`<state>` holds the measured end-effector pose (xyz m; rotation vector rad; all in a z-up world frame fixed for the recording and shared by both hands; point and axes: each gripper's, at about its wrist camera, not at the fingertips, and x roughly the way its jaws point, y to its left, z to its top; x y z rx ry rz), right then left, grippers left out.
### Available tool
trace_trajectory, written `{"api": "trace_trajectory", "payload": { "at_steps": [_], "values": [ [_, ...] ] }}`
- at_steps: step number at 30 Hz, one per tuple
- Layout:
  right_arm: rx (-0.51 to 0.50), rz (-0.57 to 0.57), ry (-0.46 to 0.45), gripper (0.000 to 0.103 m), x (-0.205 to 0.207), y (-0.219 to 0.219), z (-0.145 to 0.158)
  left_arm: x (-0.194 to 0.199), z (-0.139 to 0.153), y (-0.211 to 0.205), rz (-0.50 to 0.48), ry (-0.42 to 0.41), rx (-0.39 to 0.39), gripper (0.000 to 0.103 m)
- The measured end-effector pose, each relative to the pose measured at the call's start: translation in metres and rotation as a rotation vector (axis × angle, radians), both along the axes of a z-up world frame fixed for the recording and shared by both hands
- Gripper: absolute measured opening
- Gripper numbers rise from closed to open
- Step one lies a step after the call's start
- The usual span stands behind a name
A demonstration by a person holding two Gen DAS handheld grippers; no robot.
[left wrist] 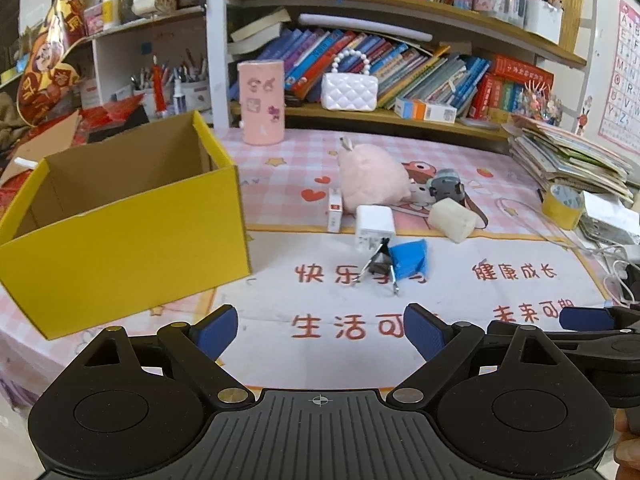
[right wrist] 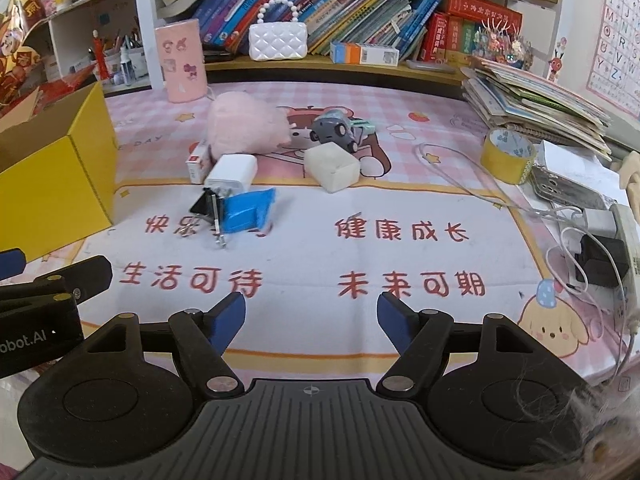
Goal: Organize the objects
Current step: 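Grasp the black binder clip with the left gripper while the right grasps the white foam cube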
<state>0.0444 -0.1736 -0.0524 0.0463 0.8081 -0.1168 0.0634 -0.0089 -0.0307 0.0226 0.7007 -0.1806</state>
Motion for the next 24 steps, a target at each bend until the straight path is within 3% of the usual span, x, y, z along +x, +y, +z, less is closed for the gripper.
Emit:
{"api": "trace_trajectory", "payload": {
  "at_steps": [11,24],
  "values": [
    [0.026,0.000,0.027,0.073,0.028,-0.034,-0.005,0.027,-0.008,-0.034,0.003,0.027,0.011,0.092],
    [0.067,0.041,-0.004,0.073,0.060,-0.053,-0.001,0.054,-0.003,-0.048,0.041,0.030,0.010,0.092]
  ]
}}
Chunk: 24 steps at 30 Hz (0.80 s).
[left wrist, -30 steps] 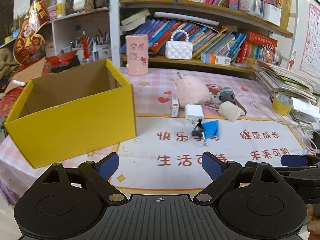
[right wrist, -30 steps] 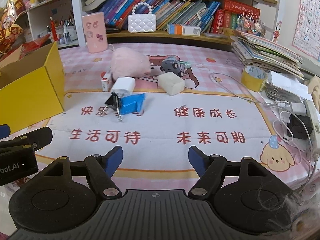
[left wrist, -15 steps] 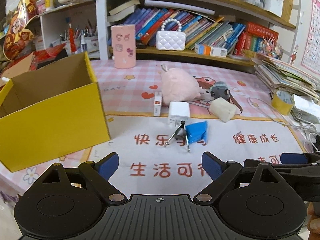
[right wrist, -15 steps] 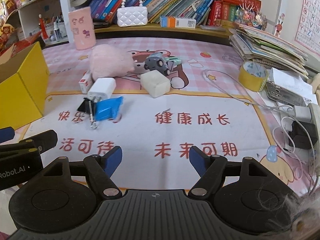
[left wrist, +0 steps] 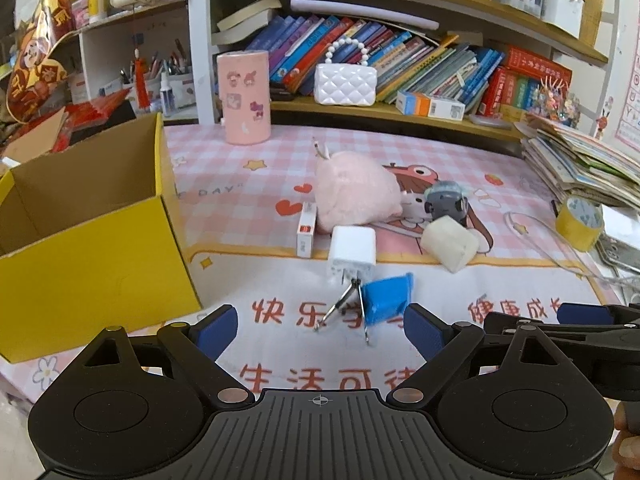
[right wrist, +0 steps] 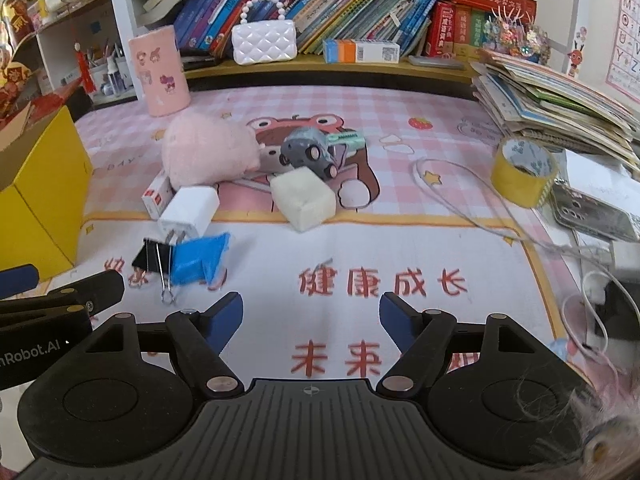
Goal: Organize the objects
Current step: 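Grasp the black binder clip with the left gripper while the right grasps the white foam cube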
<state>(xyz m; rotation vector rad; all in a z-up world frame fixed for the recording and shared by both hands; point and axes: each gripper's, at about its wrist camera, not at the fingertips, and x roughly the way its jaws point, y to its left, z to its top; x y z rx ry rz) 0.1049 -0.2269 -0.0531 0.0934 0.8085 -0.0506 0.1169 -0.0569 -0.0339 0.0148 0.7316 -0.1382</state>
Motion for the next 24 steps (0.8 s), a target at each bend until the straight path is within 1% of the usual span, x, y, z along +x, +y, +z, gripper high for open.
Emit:
{"api": "trace_trajectory", "payload": {
  "at_steps": [4,8,14,16,20,22,23,24],
  "values": [
    [0.025,0.008,-0.017,0.073,0.008,-0.005,0.003,0.007,0.002,-0.002,0.013,-0.006,0.003,0.092],
    [0.038,0.014,-0.014,0.073,0.019,-0.011,0.003,0.014,0.002,-0.004,0.029,-0.010,0.011,0.091],
    [0.039,0.019,-0.034,0.072,0.035,-0.019,0.000,0.026,-0.003,-0.011,0.017,0.016,-0.002,0.089],
    [0.035,0.013,-0.042,0.071,0.042,-0.025,0.000,0.031,-0.008,-0.015,0.010,0.031,-0.003,0.082],
    [0.035,0.003,-0.045,0.071,0.056,-0.036,-0.001,0.042,-0.021,-0.022,0.010,0.065,0.007,0.073],
    [0.031,0.011,-0.044,0.071,0.061,-0.038,-0.002,0.049,-0.028,-0.025,0.004,0.086,0.005,0.062],
    [0.030,0.018,-0.043,0.071,0.064,-0.038,-0.002,0.052,-0.032,-0.026,0.001,0.096,0.006,0.059],
    [0.030,0.026,-0.042,0.071,0.067,-0.038,-0.003,0.055,-0.035,-0.027,-0.002,0.107,0.007,0.051]
  ]
}}
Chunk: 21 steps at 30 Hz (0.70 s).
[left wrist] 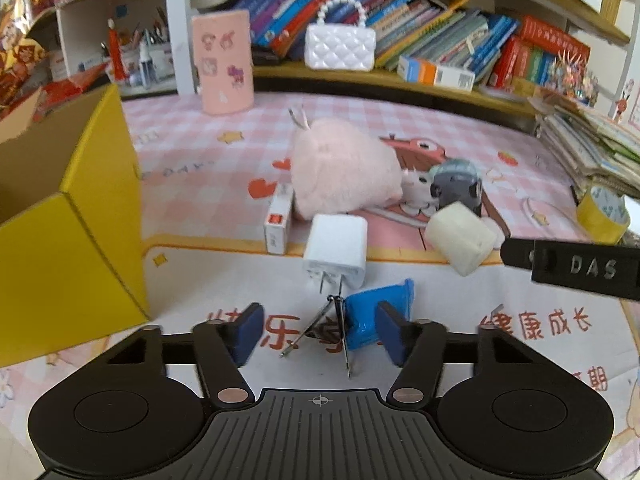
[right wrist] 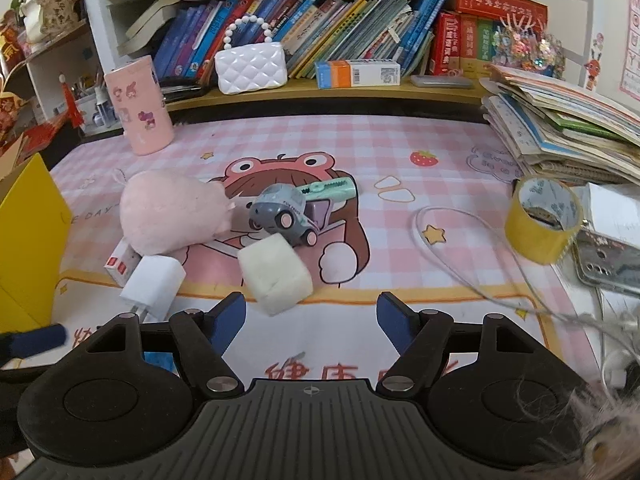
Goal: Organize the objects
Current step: 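Grasp the black binder clip with the left gripper while the right grasps the white foam cube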
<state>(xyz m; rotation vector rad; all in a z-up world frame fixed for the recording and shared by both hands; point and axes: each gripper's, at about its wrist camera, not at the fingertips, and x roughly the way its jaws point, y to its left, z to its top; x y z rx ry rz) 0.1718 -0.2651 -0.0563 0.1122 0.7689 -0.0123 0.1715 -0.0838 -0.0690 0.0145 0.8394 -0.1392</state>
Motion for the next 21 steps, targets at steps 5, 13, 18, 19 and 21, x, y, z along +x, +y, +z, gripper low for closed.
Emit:
{"api": "trace_trajectory", "payload": {
  "at_steps": [5,13,18,19,21],
  "values": [
    [0.017,0.051,0.009,0.071,0.016,0.003,-0.006,0.004,-0.002,0.007,-0.006,0.008,-0.054,0.019],
    [-0.016,0.136,0.036,0.071,0.046,0.014,-0.024,0.000,0.013,0.022,0.028,-0.008,-0.092,0.017],
    [-0.045,0.164,0.061,0.069,0.059,0.017,-0.036,-0.001,0.020,0.032,0.073,-0.018,-0.114,0.017],
    [-0.051,0.170,0.069,0.065,0.061,0.018,-0.038,-0.001,0.021,0.033,0.080,-0.021,-0.114,0.017],
    [-0.057,0.197,0.076,0.043,0.062,0.018,-0.039,-0.001,0.023,0.036,0.093,-0.028,-0.115,0.017]
  ]
}}
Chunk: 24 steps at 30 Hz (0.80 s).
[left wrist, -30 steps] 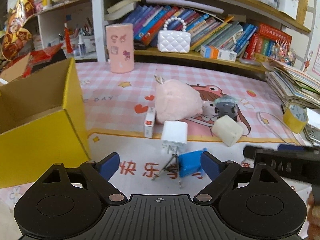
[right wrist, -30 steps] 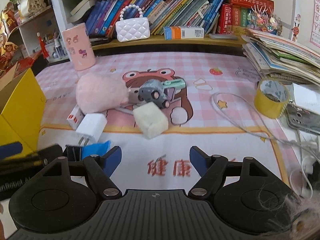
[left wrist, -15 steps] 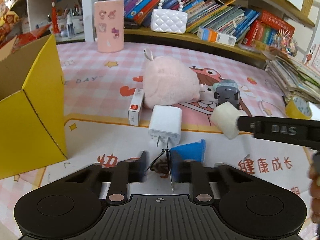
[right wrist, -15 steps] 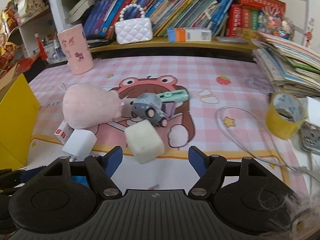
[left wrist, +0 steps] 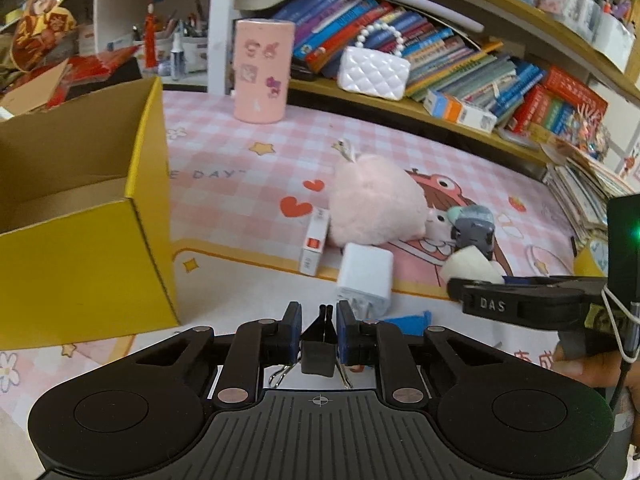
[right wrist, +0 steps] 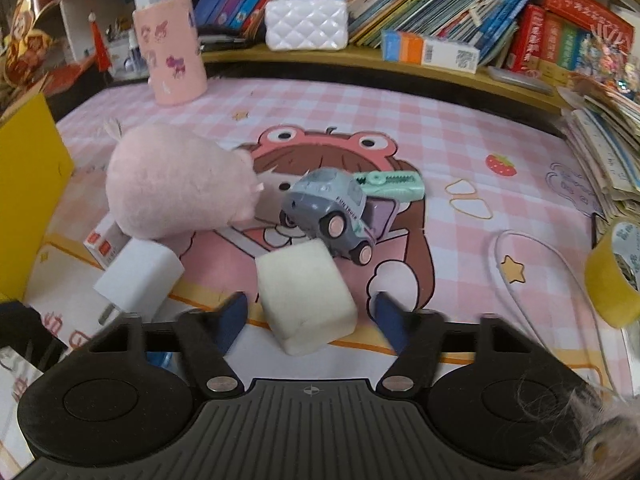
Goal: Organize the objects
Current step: 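Grasp the black binder clip with the left gripper while the right grasps the white foam cube, then carry the binder clip and foam cube over the yellow box with both grippers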
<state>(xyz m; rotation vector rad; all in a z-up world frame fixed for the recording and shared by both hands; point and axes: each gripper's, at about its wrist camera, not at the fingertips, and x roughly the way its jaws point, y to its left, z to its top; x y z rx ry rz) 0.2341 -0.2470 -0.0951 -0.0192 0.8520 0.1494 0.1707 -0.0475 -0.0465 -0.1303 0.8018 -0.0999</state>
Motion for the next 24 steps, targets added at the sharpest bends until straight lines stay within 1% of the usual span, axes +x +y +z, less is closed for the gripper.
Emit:
{"api": "trace_trajectory", "payload": {
  "at_steps": [2,4,8,13,19,24],
  "values": [
    [-0.014,0.011,-0.016,0.038,-0.004,0.001,0.004,-0.001,0.003,0.003,0.012,-0.009,-0.006,0.017],
    [-0.007,0.004,-0.034,0.037,-0.010,0.001,0.010,-0.003,0.006,0.007,0.019,-0.022,-0.015,0.017],
    [0.040,-0.022,-0.044,0.036,-0.029,0.001,0.024,-0.008,0.014,0.014,0.025,-0.052,-0.035,0.017],
    [0.109,-0.040,-0.018,0.036,-0.053,0.011,0.039,-0.017,0.023,0.027,0.024,-0.076,-0.057,0.017],
    [0.143,-0.008,-0.019,0.036,-0.083,0.045,0.052,-0.037,0.035,0.052,0.004,-0.105,-0.062,0.017],
    [0.145,0.044,-0.022,0.036,-0.107,0.083,0.056,-0.058,0.043,0.081,0.021,-0.124,-0.066,0.017]
  ]
}}
